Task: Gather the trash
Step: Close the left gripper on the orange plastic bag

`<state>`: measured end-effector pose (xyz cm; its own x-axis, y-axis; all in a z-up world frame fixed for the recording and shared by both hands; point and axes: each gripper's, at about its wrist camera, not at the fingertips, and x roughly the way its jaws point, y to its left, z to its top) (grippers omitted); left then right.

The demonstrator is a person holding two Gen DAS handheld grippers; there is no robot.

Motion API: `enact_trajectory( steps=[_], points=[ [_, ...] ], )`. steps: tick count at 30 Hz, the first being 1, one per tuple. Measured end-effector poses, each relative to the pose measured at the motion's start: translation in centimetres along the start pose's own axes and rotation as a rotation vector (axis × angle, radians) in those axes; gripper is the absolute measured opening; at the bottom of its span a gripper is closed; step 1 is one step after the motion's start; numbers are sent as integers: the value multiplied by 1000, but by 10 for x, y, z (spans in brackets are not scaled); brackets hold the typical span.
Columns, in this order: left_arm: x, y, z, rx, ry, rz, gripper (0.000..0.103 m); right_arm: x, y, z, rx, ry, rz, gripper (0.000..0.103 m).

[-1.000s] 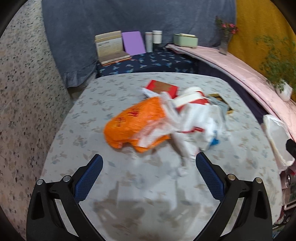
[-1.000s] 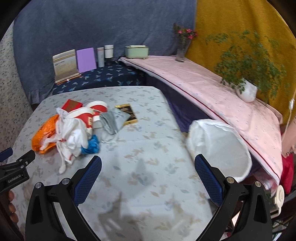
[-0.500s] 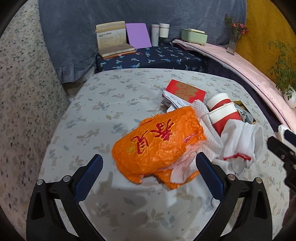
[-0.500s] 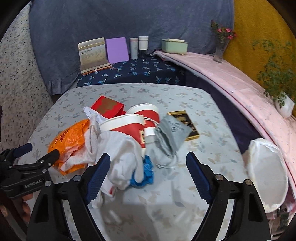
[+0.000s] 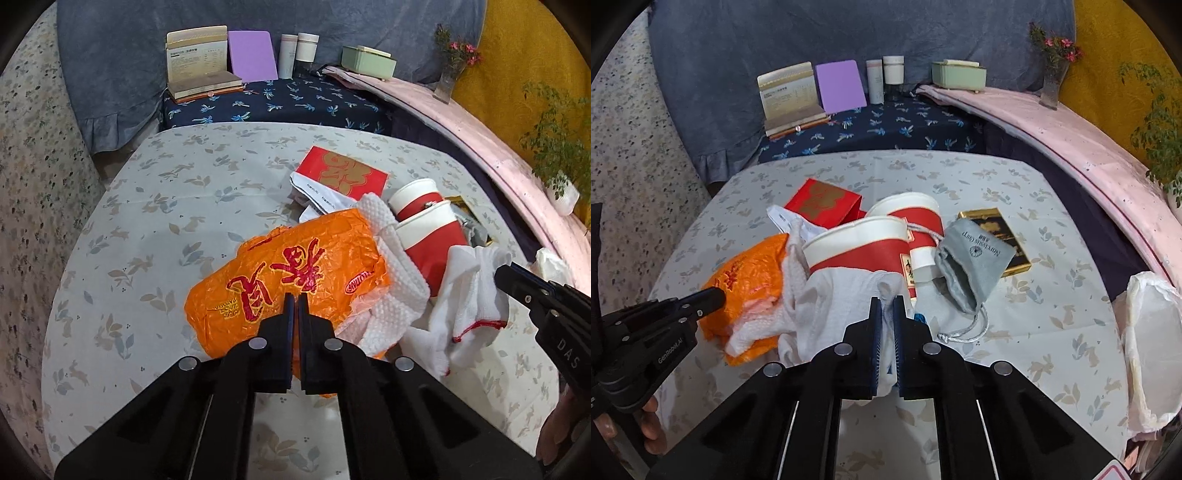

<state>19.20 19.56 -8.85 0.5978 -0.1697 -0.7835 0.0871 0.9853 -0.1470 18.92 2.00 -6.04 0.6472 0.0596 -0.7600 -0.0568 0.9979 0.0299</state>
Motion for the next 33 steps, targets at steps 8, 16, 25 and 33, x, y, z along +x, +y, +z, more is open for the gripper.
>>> enact_trajectory(
  steps=[8, 16, 25, 33],
  points=[
    [-37, -13, 1, -5, -62, -11, 0, -48, -19, 12, 27, -103, -19, 6],
    [-37, -16, -4, -14, -51, 10, 37, -75, -46, 3, 72, -129, -53, 6],
    [0, -12, -4, 15, -16, 53, 74, -66, -60, -7, 103, -94, -46, 6],
    [12, -2, -5, -9, 23, 19, 2, -55, -58, -9, 103, -71, -34, 6]
  ],
)
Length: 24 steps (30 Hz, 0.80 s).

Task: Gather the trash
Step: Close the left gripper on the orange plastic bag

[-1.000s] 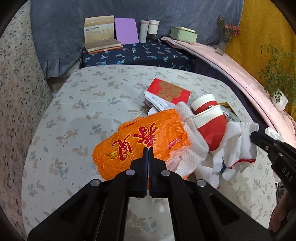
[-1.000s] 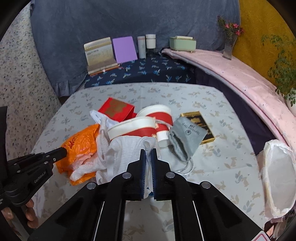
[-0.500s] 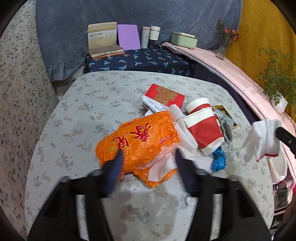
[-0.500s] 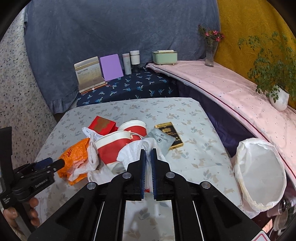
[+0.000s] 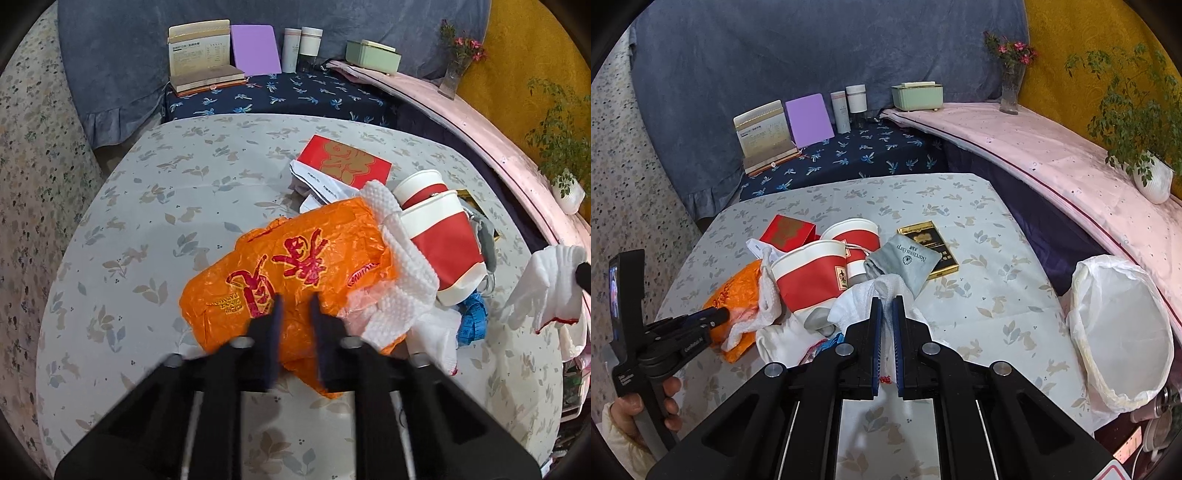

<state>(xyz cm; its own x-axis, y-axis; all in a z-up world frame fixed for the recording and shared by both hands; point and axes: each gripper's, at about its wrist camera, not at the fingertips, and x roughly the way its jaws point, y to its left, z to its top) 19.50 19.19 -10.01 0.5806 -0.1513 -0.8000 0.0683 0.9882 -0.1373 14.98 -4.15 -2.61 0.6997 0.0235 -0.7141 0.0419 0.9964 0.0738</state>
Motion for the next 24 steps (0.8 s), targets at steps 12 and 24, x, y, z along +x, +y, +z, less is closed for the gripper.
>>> enact_trajectory(
  steps=[12, 24],
  points=[
    [-10, -12, -3, 33, -12, -9, 57, -8, -2, -1, 8, -12, 1, 6],
    [-2, -11, -6, 53, 0, 4, 0, -3, -3, 0, 9, -2, 5, 6]
  ],
)
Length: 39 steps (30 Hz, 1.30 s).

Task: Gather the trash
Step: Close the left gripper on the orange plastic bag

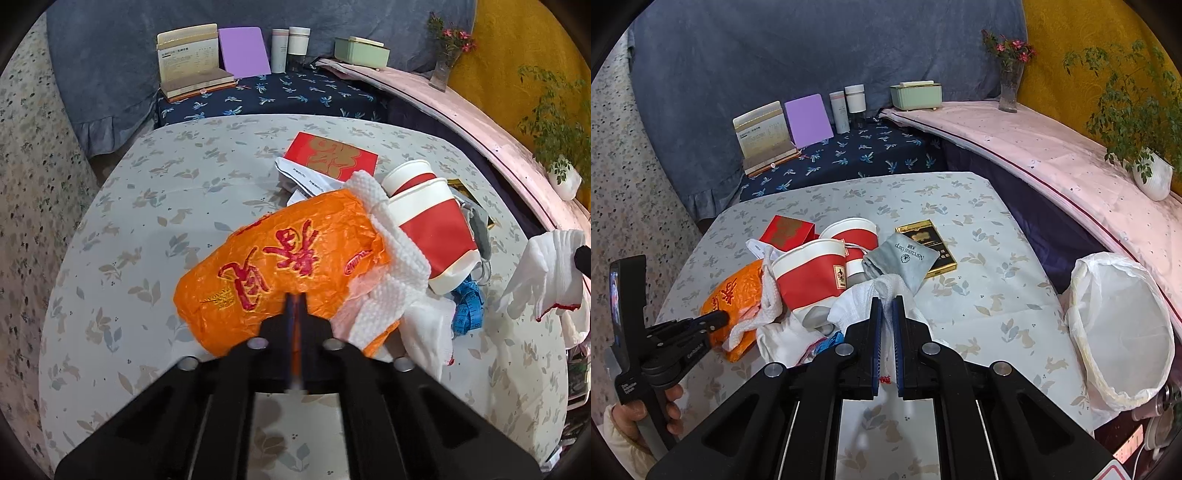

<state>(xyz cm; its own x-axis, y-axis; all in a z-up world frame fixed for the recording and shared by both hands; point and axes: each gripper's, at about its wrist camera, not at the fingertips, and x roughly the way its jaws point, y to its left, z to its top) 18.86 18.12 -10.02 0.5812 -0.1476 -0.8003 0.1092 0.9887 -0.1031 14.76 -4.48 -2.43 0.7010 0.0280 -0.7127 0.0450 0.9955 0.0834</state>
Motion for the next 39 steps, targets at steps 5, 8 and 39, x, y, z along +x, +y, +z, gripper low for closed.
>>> enact_trajectory(
  steps=[5, 8, 39],
  points=[
    [-8, 0, -2, 0, -11, -29, 0, -3, -1, 0, 4, -7, 5, 6],
    [-9, -6, -5, 17, 5, -34, 11, -6, -3, 0, 8, -11, 4, 6],
    [-37, 0, 17, 1, -110, 15, 7, -12, -10, -1, 26, -20, 11, 6]
  ],
)
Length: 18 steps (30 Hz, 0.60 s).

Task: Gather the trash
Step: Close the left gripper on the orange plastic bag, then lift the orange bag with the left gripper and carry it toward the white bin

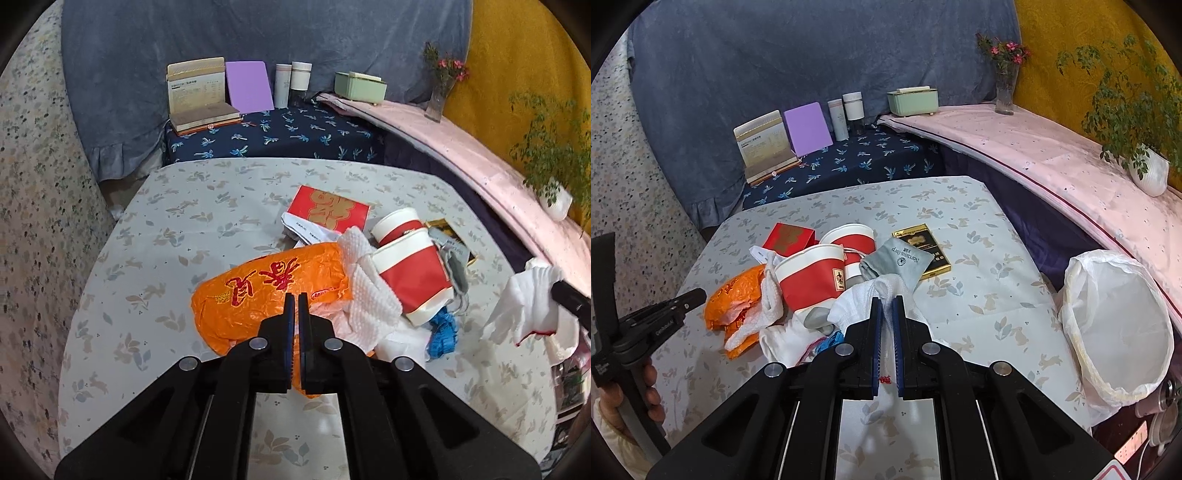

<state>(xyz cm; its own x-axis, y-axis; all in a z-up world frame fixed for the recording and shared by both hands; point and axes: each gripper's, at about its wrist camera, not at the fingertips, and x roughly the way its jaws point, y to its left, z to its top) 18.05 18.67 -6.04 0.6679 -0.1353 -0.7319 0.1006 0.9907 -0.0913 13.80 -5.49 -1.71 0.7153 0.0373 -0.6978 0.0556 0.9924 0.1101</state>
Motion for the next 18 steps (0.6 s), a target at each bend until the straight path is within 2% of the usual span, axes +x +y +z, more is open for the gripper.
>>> enact_trajectory(
  steps=[1, 2, 3, 8, 11, 13, 15, 16, 17, 18],
  points=[
    [4, -1, -2, 10, 9, 9, 15, 0, -1, 0, 1, 0, 0, 6],
    [8, -1, -3, 16, 18, 9, 40, 0, -1, -1, 1, -1, -1, 6],
    [11, -2, -6, 16, 12, 31, 60, -1, -1, -1, 1, 0, -2, 6],
    [31, -9, -8, 92, -9, 75, 81, 7, -3, -1, 7, 14, -7, 6],
    [50, -10, -7, 146, 15, 105, 81, 13, -2, -1, 8, 25, -10, 6],
    [58, -8, -5, 159, 20, 114, 76, 17, -2, -1, 7, 33, -11, 6],
    [65, -6, -3, 163, 43, 99, 53, 22, -1, -2, 7, 40, -13, 6],
    [68, -6, -3, 163, 49, 97, 46, 24, -1, -2, 7, 43, -12, 6],
    [70, -4, -2, 159, 55, 91, 33, 25, -1, -1, 7, 45, -12, 6],
    [70, -3, -2, 151, 58, 87, 28, 26, 0, -1, 6, 46, -11, 6]
  ],
)
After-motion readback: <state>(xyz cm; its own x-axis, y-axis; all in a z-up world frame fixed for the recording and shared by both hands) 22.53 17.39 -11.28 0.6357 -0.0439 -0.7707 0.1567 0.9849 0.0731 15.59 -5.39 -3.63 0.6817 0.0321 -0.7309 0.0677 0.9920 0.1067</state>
